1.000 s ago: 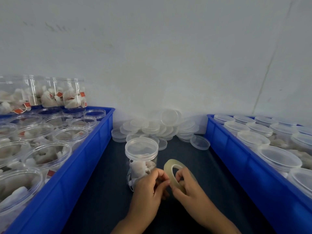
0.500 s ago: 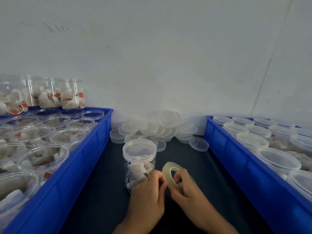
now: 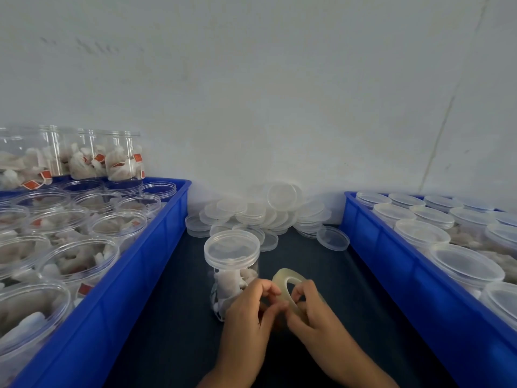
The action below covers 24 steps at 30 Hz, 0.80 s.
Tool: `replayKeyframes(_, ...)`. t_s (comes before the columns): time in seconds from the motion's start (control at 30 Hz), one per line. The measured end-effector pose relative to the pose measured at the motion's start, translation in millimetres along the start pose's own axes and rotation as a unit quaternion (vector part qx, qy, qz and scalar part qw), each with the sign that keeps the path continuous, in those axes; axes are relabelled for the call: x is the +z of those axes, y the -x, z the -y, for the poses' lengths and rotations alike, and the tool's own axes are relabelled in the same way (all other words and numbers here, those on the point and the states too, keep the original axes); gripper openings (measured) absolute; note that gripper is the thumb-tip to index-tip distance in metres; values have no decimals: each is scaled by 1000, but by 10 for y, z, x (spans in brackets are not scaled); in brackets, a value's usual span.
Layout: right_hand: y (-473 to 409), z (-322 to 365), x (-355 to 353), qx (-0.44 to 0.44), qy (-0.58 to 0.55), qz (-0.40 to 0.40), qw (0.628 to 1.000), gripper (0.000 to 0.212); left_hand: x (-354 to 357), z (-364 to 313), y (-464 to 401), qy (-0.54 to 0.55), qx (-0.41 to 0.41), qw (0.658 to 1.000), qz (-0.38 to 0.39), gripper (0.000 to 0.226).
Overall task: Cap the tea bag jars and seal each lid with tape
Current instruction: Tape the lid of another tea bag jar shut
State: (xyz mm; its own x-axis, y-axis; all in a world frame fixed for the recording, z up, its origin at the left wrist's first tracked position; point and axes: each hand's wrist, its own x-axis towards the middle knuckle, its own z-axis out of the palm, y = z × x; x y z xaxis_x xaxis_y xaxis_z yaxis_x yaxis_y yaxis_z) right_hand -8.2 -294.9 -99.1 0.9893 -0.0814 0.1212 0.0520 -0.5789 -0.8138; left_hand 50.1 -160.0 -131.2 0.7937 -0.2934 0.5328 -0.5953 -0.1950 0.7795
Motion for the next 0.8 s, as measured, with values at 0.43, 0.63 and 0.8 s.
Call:
replayKeyframes(0.43,25,-7,-59,-27,15,1,1000,11,-30,-45,-2,97,6,995,38,10)
replayKeyframes(0.63,18,-1,-89,-26,34,17,999,10,-47,-46,-6,43,23,998,39,16)
replayKeyframes(0.8,20,14,-102,-12,37,43,998,10,-61,-55,1,-72,88,993,23,18)
